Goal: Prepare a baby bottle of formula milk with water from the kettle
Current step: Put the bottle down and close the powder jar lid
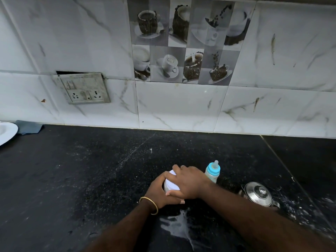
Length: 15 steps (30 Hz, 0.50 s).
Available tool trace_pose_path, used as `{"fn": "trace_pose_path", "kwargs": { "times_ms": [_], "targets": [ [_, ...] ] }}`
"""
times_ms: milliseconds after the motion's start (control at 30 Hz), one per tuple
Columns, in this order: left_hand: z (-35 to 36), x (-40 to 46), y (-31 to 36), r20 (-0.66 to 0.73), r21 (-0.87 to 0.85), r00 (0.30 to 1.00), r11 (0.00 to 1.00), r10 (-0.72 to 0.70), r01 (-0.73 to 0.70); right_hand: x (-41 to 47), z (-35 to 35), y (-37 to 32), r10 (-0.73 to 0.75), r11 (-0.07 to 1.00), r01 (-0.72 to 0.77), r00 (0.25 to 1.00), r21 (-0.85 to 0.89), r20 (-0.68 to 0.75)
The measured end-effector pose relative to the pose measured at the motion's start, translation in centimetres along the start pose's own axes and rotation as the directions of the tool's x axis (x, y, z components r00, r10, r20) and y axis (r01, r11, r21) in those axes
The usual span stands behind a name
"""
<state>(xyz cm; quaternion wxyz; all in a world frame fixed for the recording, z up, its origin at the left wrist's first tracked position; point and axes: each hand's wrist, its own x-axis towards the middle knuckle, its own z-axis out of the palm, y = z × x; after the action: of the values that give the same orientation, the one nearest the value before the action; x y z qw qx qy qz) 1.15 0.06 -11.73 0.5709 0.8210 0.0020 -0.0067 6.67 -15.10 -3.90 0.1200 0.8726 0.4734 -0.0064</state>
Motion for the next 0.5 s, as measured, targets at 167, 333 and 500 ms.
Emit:
{"fn": "trace_pose_path", "kwargs": {
  "times_ms": [167, 333, 500],
  "targets": [
    [0.2, -0.1, -0.1, -0.039, -0.013, 0.999, 1.0, -0.001, 0.0, 0.0, 1.9, -1.2, 0.154, 0.988, -0.153, 0.986, 0.017, -0.066],
    [0.0, 0.9, -0.2, 0.064, 0.094, 0.998, 0.995, 0.004, -0.01, 0.4, 0.8, 0.6, 0.053, 0.996, -0.05, 0.998, 0.077, -0.046],
    [1.4, 0.8, 0.3, -0.028, 0.152, 1.0, 0.988, 0.006, -0.002, 0.3, 3.1, -0.8, 0.123, 0.992, -0.126, 0.977, -0.005, -0.173]
  ]
}}
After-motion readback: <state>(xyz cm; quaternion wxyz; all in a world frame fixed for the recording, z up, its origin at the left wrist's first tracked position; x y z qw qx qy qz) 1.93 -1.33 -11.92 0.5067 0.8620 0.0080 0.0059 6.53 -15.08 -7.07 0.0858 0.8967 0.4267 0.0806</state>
